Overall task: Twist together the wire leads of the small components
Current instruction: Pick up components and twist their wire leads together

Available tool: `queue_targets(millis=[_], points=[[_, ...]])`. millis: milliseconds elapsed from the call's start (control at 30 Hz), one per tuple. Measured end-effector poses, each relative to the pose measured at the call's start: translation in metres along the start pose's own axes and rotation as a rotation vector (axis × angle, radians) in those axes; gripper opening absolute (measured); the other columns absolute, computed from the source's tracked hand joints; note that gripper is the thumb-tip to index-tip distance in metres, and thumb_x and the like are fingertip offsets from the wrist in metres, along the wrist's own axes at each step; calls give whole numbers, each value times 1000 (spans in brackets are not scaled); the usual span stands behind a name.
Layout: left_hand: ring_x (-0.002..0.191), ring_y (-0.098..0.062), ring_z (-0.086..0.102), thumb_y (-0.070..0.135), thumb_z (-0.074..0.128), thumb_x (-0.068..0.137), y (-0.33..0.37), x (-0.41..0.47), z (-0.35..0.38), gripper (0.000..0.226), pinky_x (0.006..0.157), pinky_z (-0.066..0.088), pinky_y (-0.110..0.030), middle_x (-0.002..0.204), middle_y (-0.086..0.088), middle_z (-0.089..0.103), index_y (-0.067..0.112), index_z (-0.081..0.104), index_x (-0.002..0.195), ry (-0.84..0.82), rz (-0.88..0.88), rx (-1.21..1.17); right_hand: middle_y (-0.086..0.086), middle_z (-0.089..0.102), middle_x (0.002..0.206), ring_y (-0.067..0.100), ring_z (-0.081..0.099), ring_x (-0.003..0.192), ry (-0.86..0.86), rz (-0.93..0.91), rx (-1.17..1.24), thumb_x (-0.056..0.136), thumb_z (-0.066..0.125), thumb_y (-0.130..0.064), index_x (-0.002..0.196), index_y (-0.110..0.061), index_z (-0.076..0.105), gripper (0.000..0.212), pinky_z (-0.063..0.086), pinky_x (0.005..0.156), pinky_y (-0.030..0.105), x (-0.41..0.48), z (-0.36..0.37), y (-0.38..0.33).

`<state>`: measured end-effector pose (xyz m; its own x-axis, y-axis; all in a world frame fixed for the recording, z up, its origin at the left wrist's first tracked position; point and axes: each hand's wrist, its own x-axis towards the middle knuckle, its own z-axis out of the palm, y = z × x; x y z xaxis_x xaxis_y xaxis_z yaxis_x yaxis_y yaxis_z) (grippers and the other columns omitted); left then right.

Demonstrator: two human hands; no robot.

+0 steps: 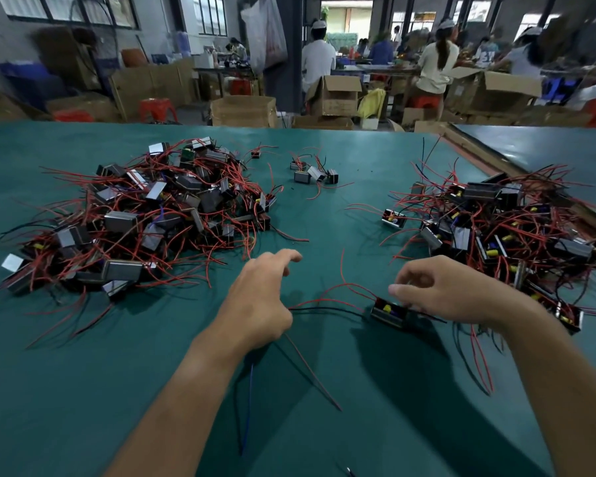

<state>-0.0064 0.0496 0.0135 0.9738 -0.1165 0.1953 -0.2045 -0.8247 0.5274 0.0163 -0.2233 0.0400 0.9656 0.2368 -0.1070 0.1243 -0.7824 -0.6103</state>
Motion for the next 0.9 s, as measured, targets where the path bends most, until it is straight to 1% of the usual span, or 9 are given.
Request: queue_targets(millis=[100, 200, 367, 467, 567, 667, 733, 800, 900], points=[[84, -12, 54, 17, 80, 68, -5, 1, -3, 62, 70, 40, -27, 100, 14, 57, 34, 52, 121, 9, -136, 27, -7, 68, 67, 5, 60, 59, -4, -41, -124, 76, 80, -39, 79, -24, 67, 20, 50, 62, 25, -3, 3, -3], [71, -7, 55, 8, 79, 68, -6, 0, -3, 49, 65, 43, -24, 85, 15, 62, 31, 61, 107, -38, -176, -42, -8, 68, 64, 3, 59, 52, -39, -55, -134, 75, 81, -26, 76, -22, 65, 17, 47, 55, 20, -3, 9, -7], [85, -13, 58, -8, 67, 67, -11, 1, -8, 53, 71, 50, -25, 91, 11, 61, 28, 63, 106, -7, -212, -33, -10, 60, 49, 3, 49, 41, -59, -68, -103, 79, 73, -22, 69, -21, 60, 17, 41, 51, 23, 0, 22, -10], [91, -10, 58, -11, 60, 64, -1, 0, -8, 57, 63, 40, -10, 92, 14, 63, 29, 64, 104, 50, -104, -50, -4, 61, 53, 8, 51, 43, -96, -105, -13, 83, 61, -6, 73, -21, 63, 18, 43, 52, 24, -1, 17, -13], [89, -3, 58, -10, 56, 63, 16, -6, -5, 55, 61, 39, -6, 89, 15, 66, 28, 68, 101, -56, 58, -104, 1, 69, 74, 15, 60, 56, -230, -164, 71, 79, 55, 6, 82, -21, 71, 32, 52, 57, 31, -9, 6, -13], [79, 11, 54, -9, 54, 64, 19, -10, -4, 54, 60, 35, -3, 88, 16, 68, 28, 71, 99, -186, 145, -74, -5, 72, 84, 21, 66, 73, -316, -239, 6, 77, 55, 7, 90, -26, 74, 40, 58, 68, 32, -14, 0, -12], [72, 15, 52, -5, 59, 67, 16, -9, -5, 49, 61, 36, -4, 85, 17, 69, 30, 72, 97, -198, 154, -68, -10, 73, 80, 16, 67, 74, -328, -244, -1, 75, 64, 6, 88, -28, 74, 37, 55, 67, 24, -15, 0, -13], [72, 9, 56, -3, 61, 69, 15, -9, -6, 46, 66, 43, -8, 84, 17, 71, 31, 73, 97, -230, 146, -44, -11, 73, 74, 8, 65, 70, -309, -229, 25, 74, 76, -1, 83, -26, 76, 27, 52, 66, 19, -14, 2, -14], [80, 6, 60, -7, 51, 71, 13, -8, -6, 51, 74, 48, -12, 86, 16, 72, 28, 73, 100, -279, 96, -53, -10, 74, 71, 2, 63, 64, -244, -234, 71, 77, 81, -14, 78, -21, 79, 7, 51, 65, 20, -10, 9, -16]])
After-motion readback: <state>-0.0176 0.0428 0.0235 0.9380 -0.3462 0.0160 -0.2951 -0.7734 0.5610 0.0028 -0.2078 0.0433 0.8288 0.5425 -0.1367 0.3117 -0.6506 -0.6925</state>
